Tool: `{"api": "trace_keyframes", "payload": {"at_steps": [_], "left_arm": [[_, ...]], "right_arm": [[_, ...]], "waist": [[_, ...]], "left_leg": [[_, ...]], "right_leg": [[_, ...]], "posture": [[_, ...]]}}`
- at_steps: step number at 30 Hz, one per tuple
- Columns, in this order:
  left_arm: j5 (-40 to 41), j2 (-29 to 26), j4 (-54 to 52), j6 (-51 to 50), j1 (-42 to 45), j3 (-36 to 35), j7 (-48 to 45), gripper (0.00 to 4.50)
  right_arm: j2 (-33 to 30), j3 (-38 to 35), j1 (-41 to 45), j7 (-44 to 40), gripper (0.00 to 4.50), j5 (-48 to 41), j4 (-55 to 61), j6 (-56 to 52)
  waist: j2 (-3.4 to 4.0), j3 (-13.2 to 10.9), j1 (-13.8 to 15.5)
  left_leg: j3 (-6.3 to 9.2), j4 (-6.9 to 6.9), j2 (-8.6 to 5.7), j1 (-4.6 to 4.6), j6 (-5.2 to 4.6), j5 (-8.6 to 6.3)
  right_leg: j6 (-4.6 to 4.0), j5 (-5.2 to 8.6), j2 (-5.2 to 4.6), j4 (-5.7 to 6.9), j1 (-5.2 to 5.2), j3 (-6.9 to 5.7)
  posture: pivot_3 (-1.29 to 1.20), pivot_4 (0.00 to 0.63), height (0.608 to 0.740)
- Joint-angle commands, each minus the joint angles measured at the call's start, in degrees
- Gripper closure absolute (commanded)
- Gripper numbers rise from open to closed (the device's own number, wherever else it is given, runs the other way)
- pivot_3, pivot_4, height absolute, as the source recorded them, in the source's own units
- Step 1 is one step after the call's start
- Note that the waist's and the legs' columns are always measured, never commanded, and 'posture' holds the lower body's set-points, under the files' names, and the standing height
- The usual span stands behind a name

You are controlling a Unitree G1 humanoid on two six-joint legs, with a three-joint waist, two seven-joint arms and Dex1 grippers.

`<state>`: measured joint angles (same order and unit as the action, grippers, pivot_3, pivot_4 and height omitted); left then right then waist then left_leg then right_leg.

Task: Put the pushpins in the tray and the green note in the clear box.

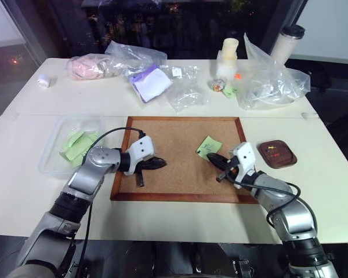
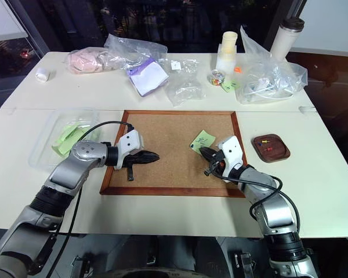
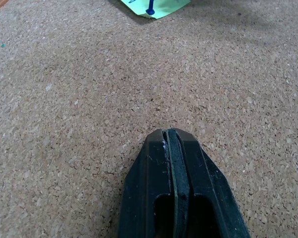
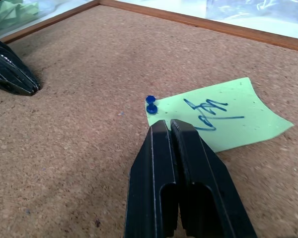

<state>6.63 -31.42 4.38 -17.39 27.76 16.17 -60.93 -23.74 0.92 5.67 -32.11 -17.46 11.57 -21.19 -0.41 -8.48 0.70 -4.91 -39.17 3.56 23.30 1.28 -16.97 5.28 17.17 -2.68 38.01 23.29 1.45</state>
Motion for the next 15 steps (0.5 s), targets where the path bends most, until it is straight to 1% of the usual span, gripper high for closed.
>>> {"api": "trace_keyframes", "payload": {"at_steps": [1, 10, 13, 15], "left_arm": [[-2.39, -0.92, 1.42, -0.19, -0.92, 2.08, -0.4, 4.5], [-3.18, -1.8, 1.9, 0.36, -1.21, 2.71, -1.01, 4.5], [-3.03, -1.62, 2.08, 0.6, -1.12, 2.66, -0.91, 4.5], [-2.91, -1.43, 1.97, 0.7, -1.16, 2.69, -0.82, 4.5]], "right_arm": [[0.46, -5.59, 0.47, 2.07, 4.46, -3.51, 6.25, -0.26], [0.12, -9.87, -0.16, 3.52, 4.46, -9.02, 12.14, -5.58], [0.88, -14.39, 0.89, 6.74, 4.46, -10.18, 9.72, -5.71], [-0.96, -16.96, 1.96, 10.01, 4.46, -6.06, 4.0, -3.91]], "waist": [[0.0, 0.0, -0.02], [-0.01, 0.03, -0.23], [-0.01, 0.03, -0.16], [-0.02, 0.04, -0.17]], "left_leg": [[0.0, 0.0, 0.0, 0.0, 0.0, 0.0], [0.01, 0.01, 0.03, -0.04, 0.0, 0.0], [0.0, 0.01, 0.03, -0.04, 0.0, 0.0], [0.0, 0.01, 0.03, -0.04, 0.0, 0.0]], "right_leg": [[0.0, 0.0, 0.0, 0.0, 0.01, 0.0], [0.0, 0.0, 0.04, 0.02, -0.01, 0.0], [0.0, 0.0, 0.04, 0.01, -0.01, 0.01], [0.0, 0.0, 0.03, 0.01, -0.02, 0.01]], "posture": [[0.0, 0.15, 0.734], [0.0, 0.15, 0.734], [0.0, 0.15, 0.734], [0.0, 0.15, 0.734]]}}
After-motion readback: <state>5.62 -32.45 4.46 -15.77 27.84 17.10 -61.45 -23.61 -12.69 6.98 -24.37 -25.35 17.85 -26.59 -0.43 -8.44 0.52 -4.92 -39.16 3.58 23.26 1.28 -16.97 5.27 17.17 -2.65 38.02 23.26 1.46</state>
